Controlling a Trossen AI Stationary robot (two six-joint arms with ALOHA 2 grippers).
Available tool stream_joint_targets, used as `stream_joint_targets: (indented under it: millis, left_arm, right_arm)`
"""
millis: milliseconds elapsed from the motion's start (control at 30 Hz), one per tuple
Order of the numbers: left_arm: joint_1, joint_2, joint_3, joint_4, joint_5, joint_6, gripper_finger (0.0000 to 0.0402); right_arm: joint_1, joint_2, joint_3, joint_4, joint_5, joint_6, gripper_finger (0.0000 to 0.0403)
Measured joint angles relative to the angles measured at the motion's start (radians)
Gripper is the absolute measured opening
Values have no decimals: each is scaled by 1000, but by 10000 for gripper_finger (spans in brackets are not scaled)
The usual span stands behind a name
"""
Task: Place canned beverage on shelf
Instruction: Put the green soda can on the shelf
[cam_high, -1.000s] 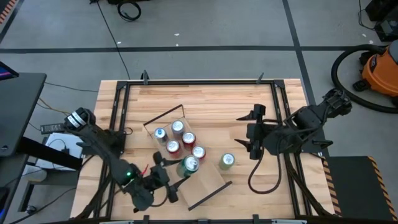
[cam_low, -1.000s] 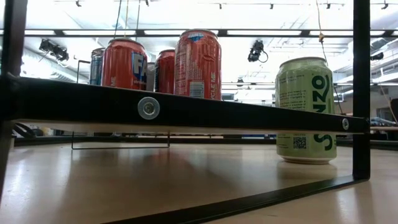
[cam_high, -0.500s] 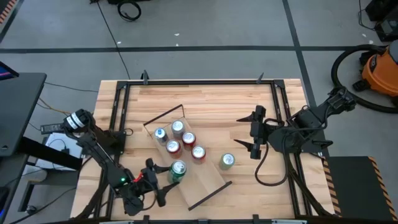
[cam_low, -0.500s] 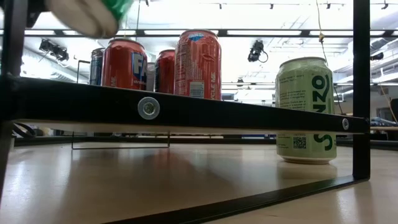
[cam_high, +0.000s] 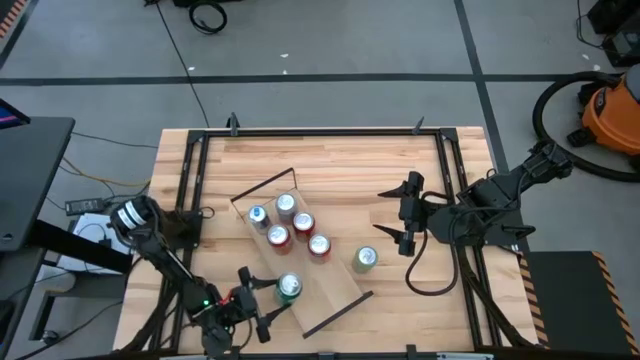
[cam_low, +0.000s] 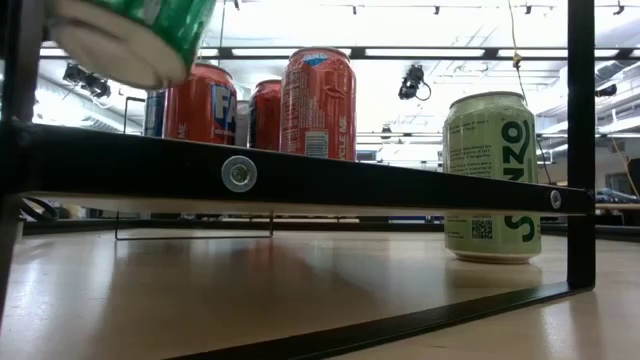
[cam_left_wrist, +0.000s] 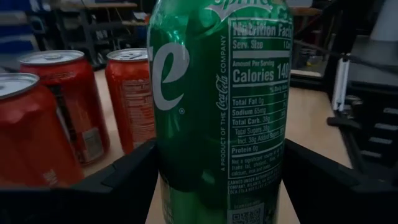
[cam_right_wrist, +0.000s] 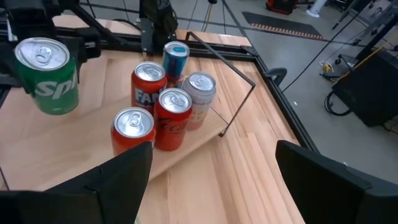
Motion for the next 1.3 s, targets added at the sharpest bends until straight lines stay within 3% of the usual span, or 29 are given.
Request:
stream_joint_targets:
  millis: [367,733,1300]
  left_arm:
    - [-44,135,5,2,-228,-75,298]
    - [29,153,5,-44,-244,-93,298]
    - [81,228,9,-51,-237,-314,298]
  right_arm:
    - [0,0,0,2,-21,-1,352]
    - [0,0,0,2,-21,-3,352]
    - [0,1,1,1,-54,0,352]
